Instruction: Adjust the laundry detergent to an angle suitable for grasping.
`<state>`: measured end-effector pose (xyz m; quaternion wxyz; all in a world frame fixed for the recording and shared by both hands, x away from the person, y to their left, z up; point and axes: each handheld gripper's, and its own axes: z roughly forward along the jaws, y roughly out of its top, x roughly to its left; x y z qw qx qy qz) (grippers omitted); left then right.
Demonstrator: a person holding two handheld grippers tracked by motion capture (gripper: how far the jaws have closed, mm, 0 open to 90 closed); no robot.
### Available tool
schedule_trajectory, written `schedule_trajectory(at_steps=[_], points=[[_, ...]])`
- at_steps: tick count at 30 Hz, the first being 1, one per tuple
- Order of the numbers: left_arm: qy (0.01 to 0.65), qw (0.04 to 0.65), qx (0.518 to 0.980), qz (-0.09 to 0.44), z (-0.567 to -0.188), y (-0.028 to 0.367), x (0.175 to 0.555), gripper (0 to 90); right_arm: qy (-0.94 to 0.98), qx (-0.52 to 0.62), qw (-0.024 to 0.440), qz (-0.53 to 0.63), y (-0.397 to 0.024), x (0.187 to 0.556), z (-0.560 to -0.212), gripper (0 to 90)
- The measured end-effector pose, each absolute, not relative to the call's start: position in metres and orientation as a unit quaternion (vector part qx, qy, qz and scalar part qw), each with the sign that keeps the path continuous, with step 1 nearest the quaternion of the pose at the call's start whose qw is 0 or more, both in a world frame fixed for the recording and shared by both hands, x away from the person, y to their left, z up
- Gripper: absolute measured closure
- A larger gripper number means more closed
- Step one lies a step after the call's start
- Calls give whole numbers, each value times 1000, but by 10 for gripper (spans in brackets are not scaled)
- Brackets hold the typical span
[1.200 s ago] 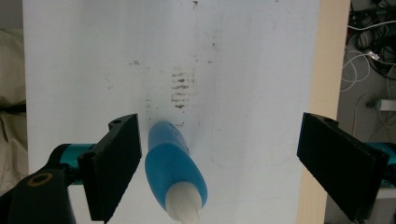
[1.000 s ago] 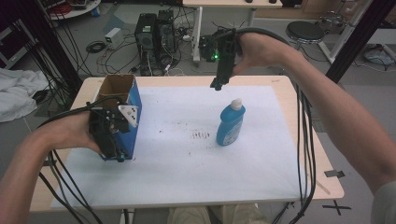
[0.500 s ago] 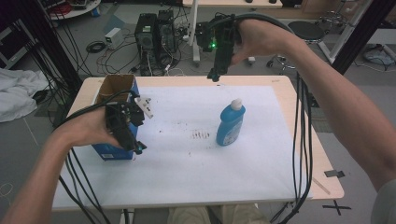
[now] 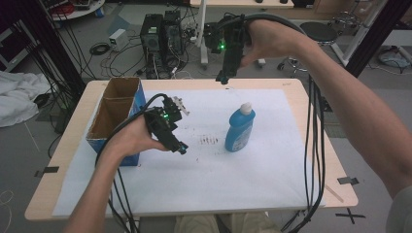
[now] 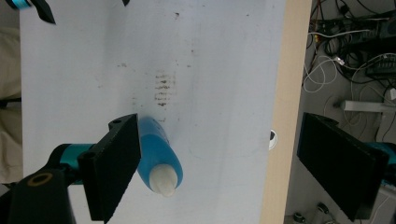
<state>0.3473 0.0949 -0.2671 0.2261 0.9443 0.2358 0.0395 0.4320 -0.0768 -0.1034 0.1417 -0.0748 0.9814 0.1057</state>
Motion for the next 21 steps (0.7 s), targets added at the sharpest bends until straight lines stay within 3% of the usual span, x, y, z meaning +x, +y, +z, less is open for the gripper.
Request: schedule_trajectory(at_steps=[21], points=[[319,263,909,53,-306,14,372,205,982,-72,144,99,-75,432,-106,129]])
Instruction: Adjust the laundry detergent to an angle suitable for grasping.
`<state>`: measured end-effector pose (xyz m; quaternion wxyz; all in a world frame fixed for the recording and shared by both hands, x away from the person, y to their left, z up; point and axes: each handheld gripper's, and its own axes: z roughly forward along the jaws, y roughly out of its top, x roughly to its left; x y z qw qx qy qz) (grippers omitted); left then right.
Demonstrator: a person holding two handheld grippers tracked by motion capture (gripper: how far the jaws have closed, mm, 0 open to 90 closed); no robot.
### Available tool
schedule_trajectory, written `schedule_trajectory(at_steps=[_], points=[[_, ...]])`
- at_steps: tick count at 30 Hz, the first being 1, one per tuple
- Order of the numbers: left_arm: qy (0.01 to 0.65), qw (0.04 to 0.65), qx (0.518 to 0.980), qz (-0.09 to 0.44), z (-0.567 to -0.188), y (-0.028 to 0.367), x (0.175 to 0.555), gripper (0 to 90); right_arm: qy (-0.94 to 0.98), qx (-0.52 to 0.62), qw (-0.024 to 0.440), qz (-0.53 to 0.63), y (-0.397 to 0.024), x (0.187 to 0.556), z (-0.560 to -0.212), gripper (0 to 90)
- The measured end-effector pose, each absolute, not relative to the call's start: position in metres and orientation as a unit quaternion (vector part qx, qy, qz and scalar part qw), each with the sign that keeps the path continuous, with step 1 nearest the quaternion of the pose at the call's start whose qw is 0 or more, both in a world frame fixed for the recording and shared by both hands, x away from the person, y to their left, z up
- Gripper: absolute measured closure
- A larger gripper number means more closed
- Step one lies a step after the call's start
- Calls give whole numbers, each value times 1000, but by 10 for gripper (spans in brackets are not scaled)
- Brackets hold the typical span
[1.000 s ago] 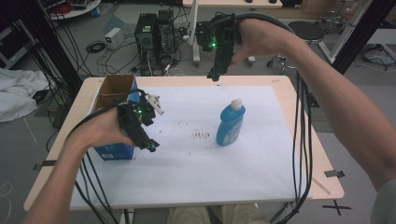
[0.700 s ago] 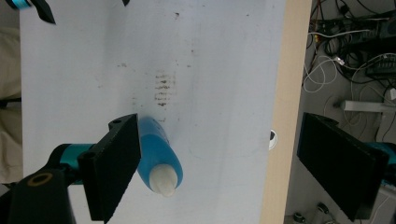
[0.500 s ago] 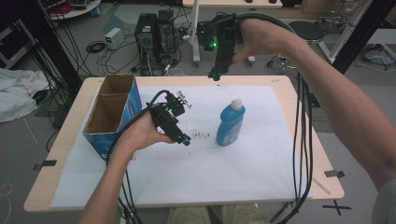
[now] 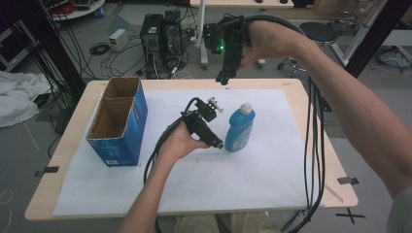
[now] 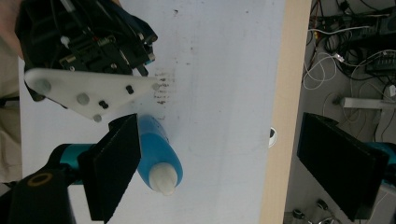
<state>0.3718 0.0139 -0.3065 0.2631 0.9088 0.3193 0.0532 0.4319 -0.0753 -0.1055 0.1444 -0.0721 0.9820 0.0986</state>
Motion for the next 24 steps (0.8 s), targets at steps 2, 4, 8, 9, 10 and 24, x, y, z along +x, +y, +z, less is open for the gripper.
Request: schedule_trajectory(at_steps=[2,4,8,9,10,24], points=[[327,269,904,60,-309,8,374,205,982,-73,144,98,-75,432,-106,129],[334,278,898,65,-312,3,377,205,982,-74,144,98,-74,432,-107,129],[341,290,891,75,-317,-12,382,205,982,-73,143,97,-73,431,-108,129],[344,291,889,77,-318,-14,382,205,982,-74,144,97,-73,431,-108,129],[343,292,889,80,-319,-17,383,205,982,-74,144,96,-73,431,-108,129],[363,316,871,102,-335,-39,394,205,982,-75,143,95,-69,428,-111,129]])
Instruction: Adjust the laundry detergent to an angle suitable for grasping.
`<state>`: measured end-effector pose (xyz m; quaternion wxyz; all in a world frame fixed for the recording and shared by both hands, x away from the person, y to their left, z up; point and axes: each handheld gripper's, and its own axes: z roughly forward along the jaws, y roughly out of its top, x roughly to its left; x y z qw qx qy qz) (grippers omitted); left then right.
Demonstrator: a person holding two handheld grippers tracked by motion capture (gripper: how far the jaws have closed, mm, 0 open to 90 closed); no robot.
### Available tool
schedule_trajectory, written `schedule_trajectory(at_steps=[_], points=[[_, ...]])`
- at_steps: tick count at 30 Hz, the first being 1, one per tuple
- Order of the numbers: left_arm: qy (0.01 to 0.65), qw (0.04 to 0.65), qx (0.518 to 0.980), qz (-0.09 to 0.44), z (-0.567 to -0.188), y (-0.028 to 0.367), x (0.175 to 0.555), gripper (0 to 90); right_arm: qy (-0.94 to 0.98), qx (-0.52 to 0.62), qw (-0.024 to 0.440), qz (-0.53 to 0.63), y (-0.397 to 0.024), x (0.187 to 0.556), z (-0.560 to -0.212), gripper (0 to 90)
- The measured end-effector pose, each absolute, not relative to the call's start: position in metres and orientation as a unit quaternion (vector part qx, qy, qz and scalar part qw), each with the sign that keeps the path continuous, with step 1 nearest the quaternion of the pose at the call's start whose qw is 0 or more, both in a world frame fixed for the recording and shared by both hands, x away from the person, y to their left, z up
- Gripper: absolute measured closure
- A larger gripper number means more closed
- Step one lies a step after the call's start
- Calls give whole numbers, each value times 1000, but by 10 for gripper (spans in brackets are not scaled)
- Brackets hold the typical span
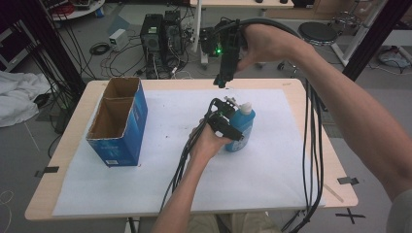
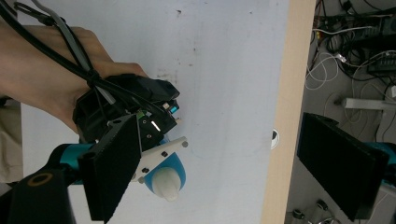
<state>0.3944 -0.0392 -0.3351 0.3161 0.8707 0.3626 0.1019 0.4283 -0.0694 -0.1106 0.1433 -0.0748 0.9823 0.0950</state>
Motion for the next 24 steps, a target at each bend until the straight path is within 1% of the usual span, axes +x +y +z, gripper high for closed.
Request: schedule_trajectory(at_steps=[13,24], points=[[360,324,866,119,-348,-52,400,204,982,-75,143,93,-69,429,-114,129],[357,346,856,141,-358,-59,398,205,982,-71,147,93,-71,428,-114,129]])
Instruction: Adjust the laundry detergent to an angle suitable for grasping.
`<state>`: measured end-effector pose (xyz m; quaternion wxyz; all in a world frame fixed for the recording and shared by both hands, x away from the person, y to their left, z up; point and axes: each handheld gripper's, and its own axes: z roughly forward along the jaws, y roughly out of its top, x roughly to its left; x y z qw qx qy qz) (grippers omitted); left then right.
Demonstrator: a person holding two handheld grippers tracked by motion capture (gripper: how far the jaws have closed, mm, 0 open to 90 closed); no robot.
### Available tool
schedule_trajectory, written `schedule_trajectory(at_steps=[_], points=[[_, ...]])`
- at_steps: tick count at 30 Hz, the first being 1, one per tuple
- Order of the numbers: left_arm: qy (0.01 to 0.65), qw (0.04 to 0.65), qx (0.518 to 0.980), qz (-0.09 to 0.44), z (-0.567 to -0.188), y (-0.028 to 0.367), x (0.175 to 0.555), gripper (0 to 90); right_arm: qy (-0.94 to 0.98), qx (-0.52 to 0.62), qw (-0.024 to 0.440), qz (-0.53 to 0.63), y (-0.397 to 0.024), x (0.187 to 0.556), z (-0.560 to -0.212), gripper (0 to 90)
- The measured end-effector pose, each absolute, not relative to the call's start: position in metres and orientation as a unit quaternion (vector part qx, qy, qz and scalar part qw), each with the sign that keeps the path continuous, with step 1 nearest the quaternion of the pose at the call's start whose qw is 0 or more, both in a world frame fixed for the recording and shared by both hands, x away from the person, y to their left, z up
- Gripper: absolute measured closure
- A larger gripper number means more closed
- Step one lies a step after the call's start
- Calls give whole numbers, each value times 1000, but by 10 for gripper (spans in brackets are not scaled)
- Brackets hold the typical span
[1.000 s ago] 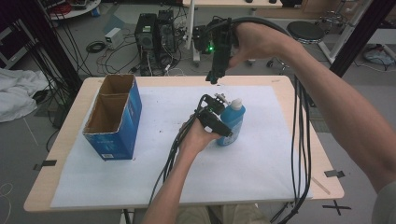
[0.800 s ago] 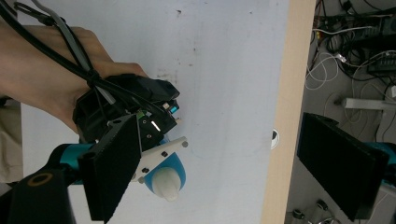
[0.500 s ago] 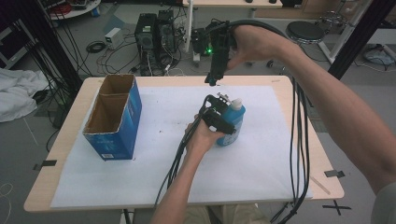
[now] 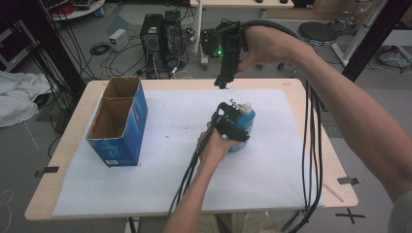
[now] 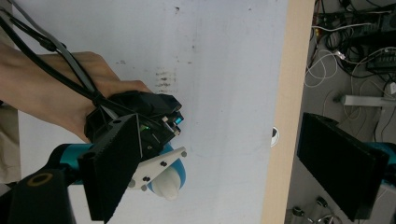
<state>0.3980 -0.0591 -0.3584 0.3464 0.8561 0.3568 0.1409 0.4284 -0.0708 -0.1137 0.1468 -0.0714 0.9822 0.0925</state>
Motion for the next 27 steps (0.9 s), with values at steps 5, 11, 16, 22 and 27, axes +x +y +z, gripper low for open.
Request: schedule_trajectory(at_steps=[5,11,16,22,27], points=[[351,350,856,147,-362,-63,398,205,982,-74,147,92,-69,427,-114,129],[357,358,849,154,-363,-64,398,209,982,-75,149,93,-68,427,-114,129],[356,361,848,151,-363,-63,399,247,982,-73,151,91,-69,428,-115,129],[356,361,849,151,-364,-64,399,276,982,-72,151,90,-69,428,-116,129],[353,363,849,152,-364,-64,399,305,981,-72,153,90,-69,429,-116,129]])
